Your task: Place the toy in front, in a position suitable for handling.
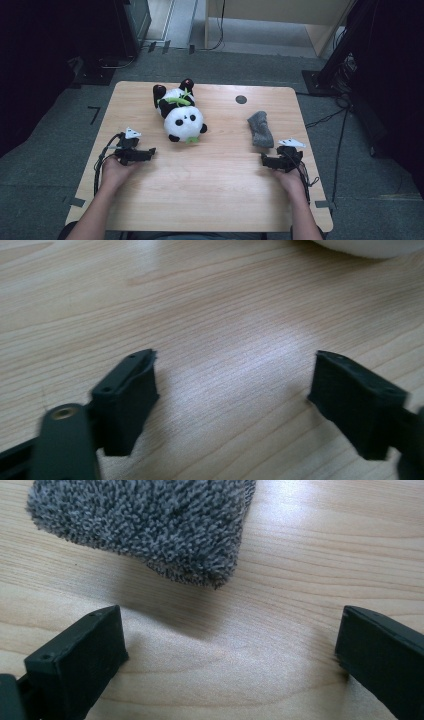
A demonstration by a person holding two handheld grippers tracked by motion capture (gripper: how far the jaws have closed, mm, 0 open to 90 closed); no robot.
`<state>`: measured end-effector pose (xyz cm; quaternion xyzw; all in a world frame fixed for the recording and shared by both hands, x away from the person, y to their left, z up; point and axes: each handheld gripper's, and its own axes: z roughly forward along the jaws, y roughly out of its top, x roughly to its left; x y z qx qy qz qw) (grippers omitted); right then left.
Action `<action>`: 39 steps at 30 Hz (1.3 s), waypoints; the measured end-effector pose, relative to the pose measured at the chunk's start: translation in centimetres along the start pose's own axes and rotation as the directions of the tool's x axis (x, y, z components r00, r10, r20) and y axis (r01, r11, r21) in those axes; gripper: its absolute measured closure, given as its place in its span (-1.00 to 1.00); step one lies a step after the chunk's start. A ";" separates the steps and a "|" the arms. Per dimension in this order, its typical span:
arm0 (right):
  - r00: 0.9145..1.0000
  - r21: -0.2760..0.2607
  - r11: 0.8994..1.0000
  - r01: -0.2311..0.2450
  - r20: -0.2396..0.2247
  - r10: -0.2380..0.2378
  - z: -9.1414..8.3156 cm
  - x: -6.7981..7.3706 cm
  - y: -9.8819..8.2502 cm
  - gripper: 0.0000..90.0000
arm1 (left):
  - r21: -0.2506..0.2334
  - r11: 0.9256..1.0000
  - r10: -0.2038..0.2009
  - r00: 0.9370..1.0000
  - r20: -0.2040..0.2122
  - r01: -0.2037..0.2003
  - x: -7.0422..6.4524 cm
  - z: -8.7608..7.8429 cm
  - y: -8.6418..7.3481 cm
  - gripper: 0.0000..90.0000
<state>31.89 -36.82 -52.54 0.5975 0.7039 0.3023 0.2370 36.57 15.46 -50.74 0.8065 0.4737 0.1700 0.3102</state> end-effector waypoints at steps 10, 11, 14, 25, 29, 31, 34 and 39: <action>0.998 0.008 0.999 0.048 -0.046 -0.047 0.0 0.1 0.2 -0.96 | -0.016 1.000 0.003 0.999 0.043 -0.002 0.2 -0.7 1.0 -0.41; 0.998 0.008 0.999 0.048 -0.046 -0.047 0.0 0.1 0.2 -0.96 | -0.026 1.000 0.011 0.999 0.046 -0.010 0.3 -0.9 1.2 -0.41; 0.998 0.008 0.999 0.048 -0.046 -0.047 0.0 0.1 0.2 -0.96 | -0.041 0.999 0.016 0.999 0.047 -0.014 0.4 -1.2 1.4 -0.35; 0.997 -0.007 0.999 0.053 -0.054 -0.053 0.1 0.1 0.1 -0.96 | -0.077 0.995 0.068 0.994 0.083 -0.062 -0.6 -1.8 3.8 -0.32; 0.997 -0.007 0.999 0.051 -0.051 -0.052 0.1 0.1 0.1 -0.96 | -0.077 0.994 0.086 0.991 0.098 -0.079 -0.6 -1.6 5.0 -0.34; 0.997 -0.007 0.999 0.050 -0.051 -0.051 0.1 0.1 0.1 -0.96 | -0.084 0.994 0.085 0.991 0.106 -0.077 -0.6 -1.7 5.2 -0.34; 0.998 -0.006 0.999 0.047 -0.048 -0.047 0.1 0.2 0.1 -0.96 | -0.116 0.990 0.092 0.992 0.092 -0.081 -0.6 -1.9 5.9 -0.36; 0.998 -0.005 0.999 0.045 -0.045 -0.046 0.1 0.2 0.1 -0.97 | -0.120 0.988 0.109 0.989 0.099 -0.097 -0.5 -2.1 7.3 -0.30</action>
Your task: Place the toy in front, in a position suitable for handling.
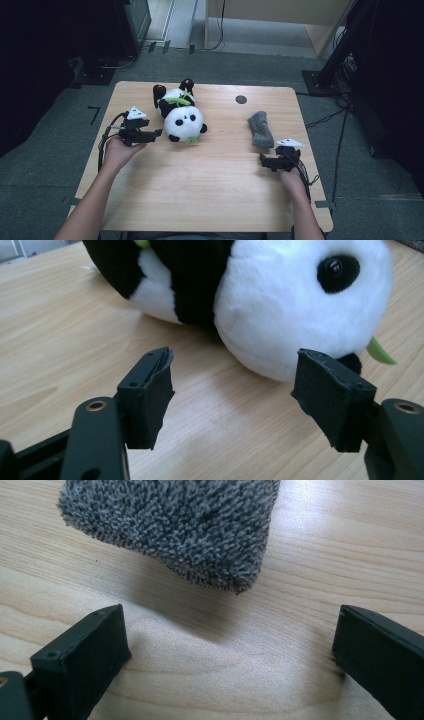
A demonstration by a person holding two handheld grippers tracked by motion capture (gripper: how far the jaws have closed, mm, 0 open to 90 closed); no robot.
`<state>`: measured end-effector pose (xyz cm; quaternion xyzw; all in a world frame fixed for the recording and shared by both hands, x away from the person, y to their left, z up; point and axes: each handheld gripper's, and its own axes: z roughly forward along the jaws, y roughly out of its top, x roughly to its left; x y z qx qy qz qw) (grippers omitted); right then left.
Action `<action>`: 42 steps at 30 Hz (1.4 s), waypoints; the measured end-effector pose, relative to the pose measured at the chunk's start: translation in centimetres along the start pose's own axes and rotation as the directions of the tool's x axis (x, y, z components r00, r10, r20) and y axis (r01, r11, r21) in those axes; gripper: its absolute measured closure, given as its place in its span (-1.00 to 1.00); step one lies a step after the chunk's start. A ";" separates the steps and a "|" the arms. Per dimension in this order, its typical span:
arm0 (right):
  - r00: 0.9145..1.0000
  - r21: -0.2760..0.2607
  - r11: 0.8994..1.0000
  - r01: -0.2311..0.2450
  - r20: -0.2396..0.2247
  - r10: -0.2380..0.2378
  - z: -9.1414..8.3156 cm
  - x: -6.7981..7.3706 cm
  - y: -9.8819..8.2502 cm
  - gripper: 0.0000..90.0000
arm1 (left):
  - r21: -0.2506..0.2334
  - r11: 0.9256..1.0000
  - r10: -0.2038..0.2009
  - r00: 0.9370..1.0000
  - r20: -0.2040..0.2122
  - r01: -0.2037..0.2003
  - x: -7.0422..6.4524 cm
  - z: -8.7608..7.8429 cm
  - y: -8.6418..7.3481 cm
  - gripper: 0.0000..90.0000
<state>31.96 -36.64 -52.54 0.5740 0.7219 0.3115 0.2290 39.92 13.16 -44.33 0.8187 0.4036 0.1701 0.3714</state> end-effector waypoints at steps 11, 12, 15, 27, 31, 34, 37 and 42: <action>1.000 0.004 1.000 -0.005 0.005 0.005 0.1 -0.1 0.0 -1.00 | 0.010 1.000 0.009 1.000 0.011 -0.009 0.9 0.4 2.3 -0.26; 1.000 0.004 1.000 -0.005 0.005 0.005 0.1 -0.1 0.0 -1.00 | 0.009 1.000 0.013 1.000 0.016 -0.013 0.9 0.5 2.7 -0.25; 1.000 0.004 1.000 -0.005 0.005 0.005 0.1 -0.1 0.0 -1.00 | -0.006 1.000 0.012 0.999 0.032 -0.012 1.1 0.5 3.8 -0.24; 1.000 0.004 1.000 -0.006 0.005 0.006 0.1 0.0 0.0 -1.00 | -0.005 1.000 0.030 0.998 0.048 -0.030 1.3 1.9 7.8 -0.14; 1.000 0.004 1.000 -0.006 0.005 0.006 0.1 0.0 0.0 -1.00 | -0.010 0.999 0.050 0.997 0.063 -0.049 1.1 2.3 9.1 -0.14; 1.000 0.005 1.000 -0.006 0.005 0.006 0.1 0.0 0.0 -1.00 | -0.019 0.998 0.062 0.995 0.079 -0.061 1.1 2.7 10.0 -0.13; 1.000 0.005 1.000 -0.006 0.005 0.006 0.1 0.0 0.0 -1.00 | -0.012 0.998 0.070 0.994 0.080 -0.070 1.2 3.2 10.6 -0.13; 1.000 0.005 1.000 -0.007 0.005 0.007 0.1 0.0 0.0 -1.00 | -0.016 0.996 0.088 0.993 0.084 -0.087 1.2 4.1 11.4 -0.16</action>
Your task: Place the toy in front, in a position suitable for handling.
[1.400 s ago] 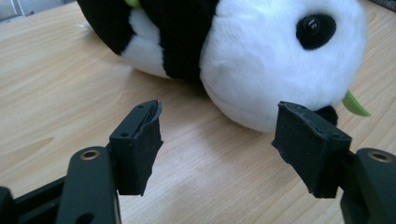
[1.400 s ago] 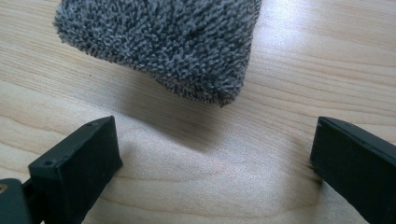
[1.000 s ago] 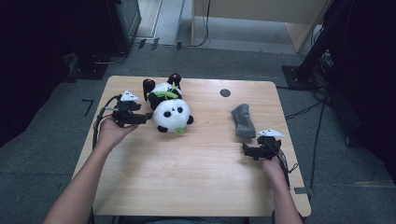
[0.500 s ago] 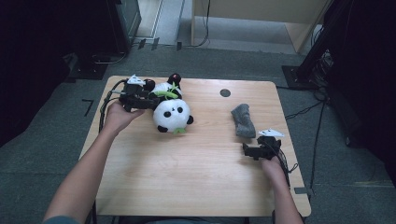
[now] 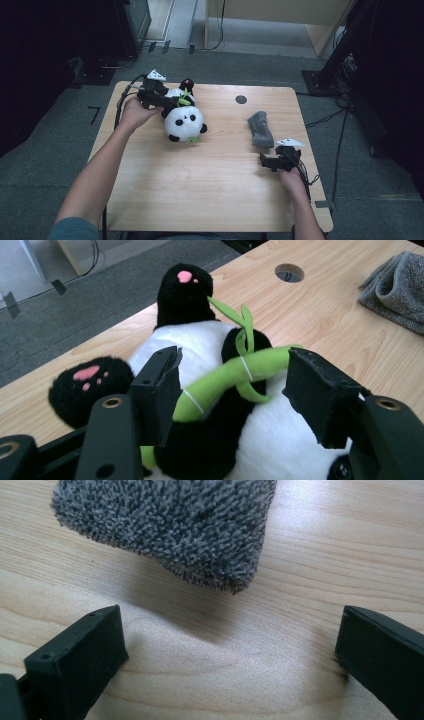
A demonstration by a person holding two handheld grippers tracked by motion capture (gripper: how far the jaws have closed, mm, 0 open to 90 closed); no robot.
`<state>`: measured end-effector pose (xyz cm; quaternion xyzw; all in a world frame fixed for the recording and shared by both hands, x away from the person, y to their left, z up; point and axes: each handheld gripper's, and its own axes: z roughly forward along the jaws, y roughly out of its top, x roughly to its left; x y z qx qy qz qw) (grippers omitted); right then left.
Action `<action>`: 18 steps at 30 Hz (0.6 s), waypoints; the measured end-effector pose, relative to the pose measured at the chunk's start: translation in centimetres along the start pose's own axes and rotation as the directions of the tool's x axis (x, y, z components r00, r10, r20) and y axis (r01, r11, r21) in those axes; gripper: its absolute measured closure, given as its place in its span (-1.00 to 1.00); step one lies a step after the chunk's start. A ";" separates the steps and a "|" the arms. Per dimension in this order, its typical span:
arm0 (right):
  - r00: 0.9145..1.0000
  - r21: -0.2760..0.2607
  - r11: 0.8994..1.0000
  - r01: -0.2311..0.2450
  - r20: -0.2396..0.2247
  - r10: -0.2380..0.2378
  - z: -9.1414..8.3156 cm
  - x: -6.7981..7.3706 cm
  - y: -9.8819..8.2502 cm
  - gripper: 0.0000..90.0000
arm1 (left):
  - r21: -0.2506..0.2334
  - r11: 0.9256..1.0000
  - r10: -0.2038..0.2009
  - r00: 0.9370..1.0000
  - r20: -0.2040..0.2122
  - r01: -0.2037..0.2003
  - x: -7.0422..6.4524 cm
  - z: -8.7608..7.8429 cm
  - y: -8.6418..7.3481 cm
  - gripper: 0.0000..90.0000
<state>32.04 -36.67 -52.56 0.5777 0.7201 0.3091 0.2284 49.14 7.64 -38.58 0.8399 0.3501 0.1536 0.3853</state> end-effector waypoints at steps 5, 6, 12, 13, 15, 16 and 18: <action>1.000 0.000 1.000 0.000 0.000 0.000 0.0 0.0 0.0 -1.00 | 0.015 1.000 -0.001 1.000 0.013 0.001 0.4 1.1 -0.1 -0.19; 1.000 0.000 1.000 0.000 0.000 0.000 0.0 0.0 0.0 -1.00 | 0.030 1.000 0.004 1.000 0.023 -0.005 0.4 1.6 -0.4 -0.20; 1.000 0.000 1.000 0.001 0.000 -0.001 0.0 0.0 0.0 -1.00 | 0.043 0.999 0.022 0.999 0.023 -0.023 0.3 3.0 -1.2 -0.27; 1.000 0.000 1.000 0.001 0.000 -0.001 0.0 0.0 0.0 -1.00 | 0.032 0.999 0.020 0.999 0.025 -0.021 0.4 3.2 -1.3 -0.29; 1.000 -0.001 1.000 0.001 0.000 -0.001 0.0 0.0 0.0 -1.00 | 0.019 1.000 0.022 0.999 0.033 -0.023 0.5 3.4 -1.4 -0.29; 1.000 -0.001 1.000 0.001 0.000 -0.001 0.0 0.0 0.0 -1.00 | 0.016 0.999 0.035 0.999 0.030 -0.036 0.4 3.5 -1.5 -0.29; 1.000 -0.001 1.000 -0.001 0.001 0.001 0.0 0.0 0.0 -1.00 | 0.010 0.999 0.046 0.998 0.030 -0.046 0.4 3.6 -1.6 -0.29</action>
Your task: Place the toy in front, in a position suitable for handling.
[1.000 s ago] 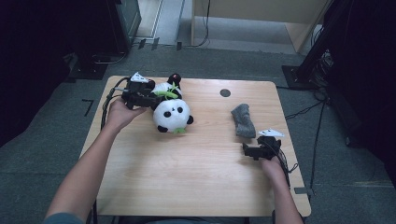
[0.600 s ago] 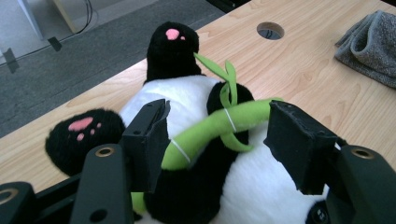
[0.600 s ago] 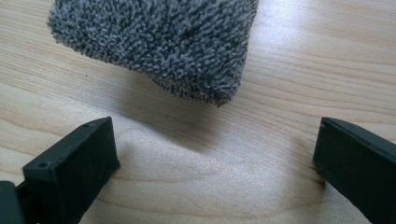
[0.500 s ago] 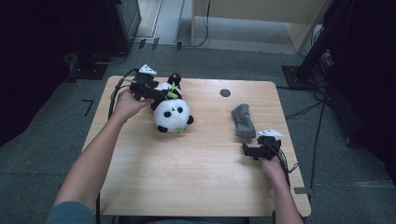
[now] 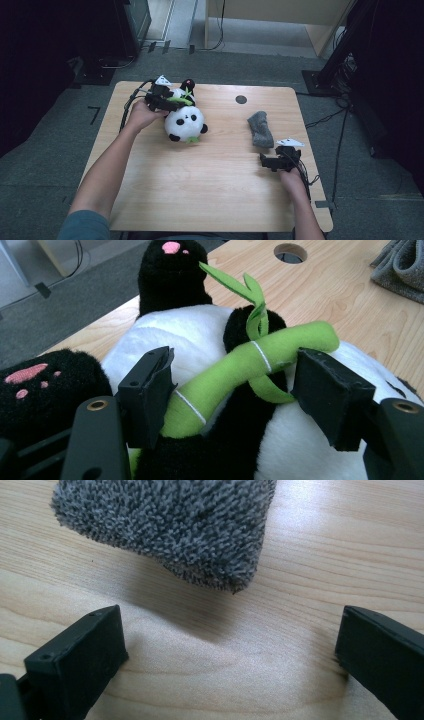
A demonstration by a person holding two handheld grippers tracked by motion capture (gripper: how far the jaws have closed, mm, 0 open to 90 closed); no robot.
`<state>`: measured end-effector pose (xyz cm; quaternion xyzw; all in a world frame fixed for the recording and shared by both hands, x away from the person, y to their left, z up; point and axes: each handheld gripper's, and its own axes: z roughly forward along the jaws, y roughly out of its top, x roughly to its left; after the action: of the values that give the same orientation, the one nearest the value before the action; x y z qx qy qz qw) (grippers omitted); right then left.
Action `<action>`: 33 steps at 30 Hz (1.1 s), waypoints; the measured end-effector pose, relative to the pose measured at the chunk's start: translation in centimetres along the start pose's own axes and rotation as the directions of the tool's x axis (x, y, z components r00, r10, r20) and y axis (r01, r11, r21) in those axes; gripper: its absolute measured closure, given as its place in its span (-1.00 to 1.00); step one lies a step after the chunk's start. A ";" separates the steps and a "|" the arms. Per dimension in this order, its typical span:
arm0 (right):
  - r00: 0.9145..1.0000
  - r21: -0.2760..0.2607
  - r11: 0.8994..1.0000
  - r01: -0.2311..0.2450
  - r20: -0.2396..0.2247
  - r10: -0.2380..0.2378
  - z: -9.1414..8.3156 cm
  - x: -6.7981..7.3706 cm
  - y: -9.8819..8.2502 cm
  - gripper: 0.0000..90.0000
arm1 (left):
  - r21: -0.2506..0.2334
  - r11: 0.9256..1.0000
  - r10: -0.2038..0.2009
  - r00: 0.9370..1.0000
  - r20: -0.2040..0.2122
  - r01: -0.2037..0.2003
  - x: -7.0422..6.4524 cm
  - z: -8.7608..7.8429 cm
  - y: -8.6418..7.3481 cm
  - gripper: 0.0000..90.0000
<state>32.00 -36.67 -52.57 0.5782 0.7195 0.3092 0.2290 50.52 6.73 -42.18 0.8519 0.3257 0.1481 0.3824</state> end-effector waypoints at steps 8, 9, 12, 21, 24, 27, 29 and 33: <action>1.000 0.000 1.000 -0.001 0.001 0.001 0.0 0.0 0.0 -1.00 | -0.013 1.000 -0.010 1.000 0.002 0.010 -0.2 0.2 0.4 -0.29; 1.000 0.000 1.000 -0.001 0.001 0.001 0.0 0.0 0.0 -1.00 | -0.014 1.000 -0.005 1.000 0.004 0.005 -0.4 0.2 0.6 -0.29; 1.000 0.000 1.000 0.000 0.001 0.000 0.0 0.0 0.0 -1.00 | -0.011 1.000 0.017 1.000 0.016 -0.017 -0.8 0.4 1.1 -0.29; 1.000 0.002 1.000 -0.003 0.001 0.003 -0.1 0.0 -0.1 -1.00 | -0.007 1.000 0.012 1.000 0.028 -0.012 -0.8 1.0 0.9 -0.24; 1.000 0.001 1.000 -0.003 0.001 0.003 -0.1 0.1 -0.1 -1.00 | 0.014 1.000 0.023 1.000 0.009 -0.023 -0.6 1.1 0.7 -0.14; 1.000 0.001 1.000 -0.003 0.001 0.003 -0.1 0.1 -0.1 -1.00 | 0.048 0.995 0.085 0.995 -0.044 -0.083 -0.9 1.2 0.5 0.01; 1.000 0.001 1.000 -0.003 0.002 0.003 -0.1 0.1 -0.1 -1.00 | 0.056 0.990 0.138 0.986 -0.090 -0.133 -1.3 1.1 0.3 0.05; 1.000 0.001 1.000 -0.003 0.001 0.003 -0.1 0.1 -0.1 -1.00 | 0.034 0.992 0.123 0.986 -0.114 -0.120 -1.7 1.1 0.0 0.44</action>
<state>31.85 -36.63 -52.57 0.5796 0.7185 0.3090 0.2289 49.82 4.95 -42.88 0.8652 0.2968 0.2160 0.3416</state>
